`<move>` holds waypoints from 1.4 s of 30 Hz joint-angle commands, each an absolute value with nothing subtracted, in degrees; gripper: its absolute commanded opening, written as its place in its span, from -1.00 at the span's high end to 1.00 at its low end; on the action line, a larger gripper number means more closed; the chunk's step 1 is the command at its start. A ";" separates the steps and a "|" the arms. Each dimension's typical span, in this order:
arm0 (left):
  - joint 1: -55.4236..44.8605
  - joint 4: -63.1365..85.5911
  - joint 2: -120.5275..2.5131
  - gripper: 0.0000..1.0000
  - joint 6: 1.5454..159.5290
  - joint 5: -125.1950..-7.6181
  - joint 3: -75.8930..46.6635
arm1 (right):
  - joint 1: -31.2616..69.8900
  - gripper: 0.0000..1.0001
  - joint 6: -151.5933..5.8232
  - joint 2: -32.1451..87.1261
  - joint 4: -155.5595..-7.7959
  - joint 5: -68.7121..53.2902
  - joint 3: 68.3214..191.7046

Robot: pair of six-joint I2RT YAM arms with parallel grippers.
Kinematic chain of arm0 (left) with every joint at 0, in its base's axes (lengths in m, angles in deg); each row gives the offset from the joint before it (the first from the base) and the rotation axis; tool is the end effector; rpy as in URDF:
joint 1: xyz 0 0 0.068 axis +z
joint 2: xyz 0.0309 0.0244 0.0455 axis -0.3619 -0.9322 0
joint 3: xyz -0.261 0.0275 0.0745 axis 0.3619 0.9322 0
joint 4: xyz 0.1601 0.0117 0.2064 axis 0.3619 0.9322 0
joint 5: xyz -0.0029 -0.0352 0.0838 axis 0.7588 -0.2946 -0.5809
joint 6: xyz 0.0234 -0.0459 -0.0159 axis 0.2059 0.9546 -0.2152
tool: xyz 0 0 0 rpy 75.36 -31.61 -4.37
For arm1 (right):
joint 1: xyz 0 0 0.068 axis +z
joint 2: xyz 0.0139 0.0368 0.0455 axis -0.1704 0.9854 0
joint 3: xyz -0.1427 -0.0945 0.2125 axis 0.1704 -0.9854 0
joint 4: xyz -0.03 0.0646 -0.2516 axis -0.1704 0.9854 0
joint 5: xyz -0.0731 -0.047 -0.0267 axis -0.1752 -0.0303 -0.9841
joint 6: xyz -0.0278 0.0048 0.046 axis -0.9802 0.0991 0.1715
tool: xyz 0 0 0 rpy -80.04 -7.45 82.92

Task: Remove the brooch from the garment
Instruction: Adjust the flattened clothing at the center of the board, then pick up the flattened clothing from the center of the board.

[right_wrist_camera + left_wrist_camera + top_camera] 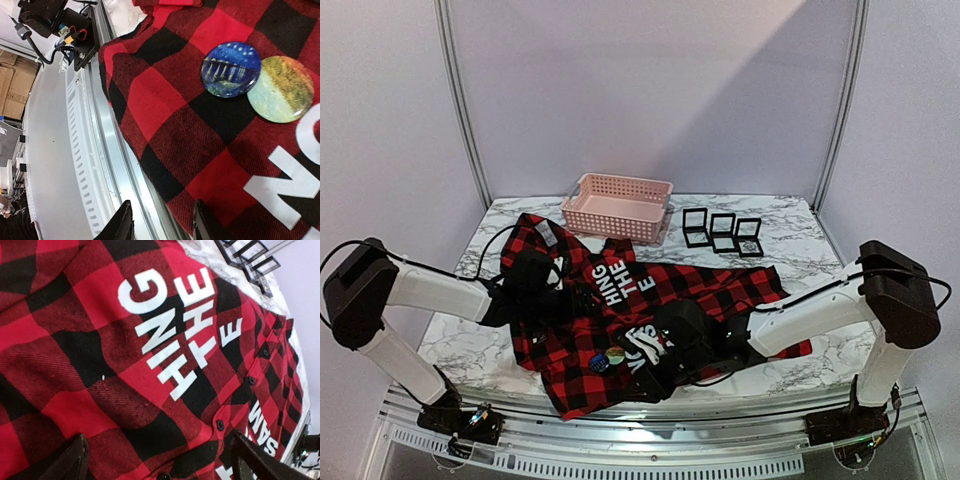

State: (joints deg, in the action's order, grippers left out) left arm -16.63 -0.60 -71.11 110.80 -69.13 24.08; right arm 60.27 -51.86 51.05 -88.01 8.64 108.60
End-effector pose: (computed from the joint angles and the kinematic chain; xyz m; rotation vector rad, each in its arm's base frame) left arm 0.2227 -0.1773 0.1436 -0.0297 2.4100 -0.8077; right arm 0.1106 0.3479 0.1434 -1.1804 2.4000 1.2104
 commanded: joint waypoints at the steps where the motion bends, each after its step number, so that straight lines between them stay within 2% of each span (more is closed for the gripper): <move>1: -15.50 9.14 -64.39 -0.98 105.50 -72.05 20.41 | 60.58 0.19 -52.99 45.42 -83.50 4.73 110.41; 5: -14.73 18.97 -58.21 -0.99 104.50 -73.67 17.92 | 60.44 0.07 -54.79 43.51 -78.30 -1.79 113.34; 9: -15.66 26.52 -54.85 -0.99 105.38 -74.49 18.28 | 59.99 0.05 -55.57 46.82 -73.59 -7.38 118.52; 17: -23.10 39.25 -51.18 -0.98 110.39 -82.81 21.28 | 58.56 0.04 -54.23 51.14 -76.61 -7.05 120.75; 23: -29.89 40.93 -49.90 -0.94 114.09 -86.02 21.09 | 58.43 0.05 -53.41 51.46 -77.70 -7.84 120.10; 25: -32.34 41.49 -50.79 -0.79 114.65 -87.31 20.24 | 58.41 0.06 -52.84 51.27 -78.22 -8.50 119.56; 27: -34.43 41.78 -51.90 -0.45 113.99 -88.41 19.07 | 58.36 0.06 -52.26 50.91 -78.80 -9.24 118.73; 28: -35.54 42.14 -52.65 -0.36 113.66 -88.86 18.22 | 58.34 0.07 -51.88 50.71 -78.96 -9.47 118.57; 32: -38.53 44.34 -57.64 -0.20 113.07 -89.04 14.77 | 58.32 0.07 -51.20 50.19 -79.55 -9.94 117.96; 34: -39.65 45.03 -59.71 -0.04 112.34 -89.50 13.18 | 58.28 0.07 -50.99 50.04 -79.93 -10.18 117.71; 36: -40.30 45.52 -61.36 0.03 111.87 -89.26 12.22 | 58.22 0.07 -50.84 49.83 -80.07 -10.42 117.51; 42: -41.49 45.80 -64.14 0.04 113.11 -87.49 11.91 | 58.28 0.07 -50.53 49.64 -80.41 -11.16 116.85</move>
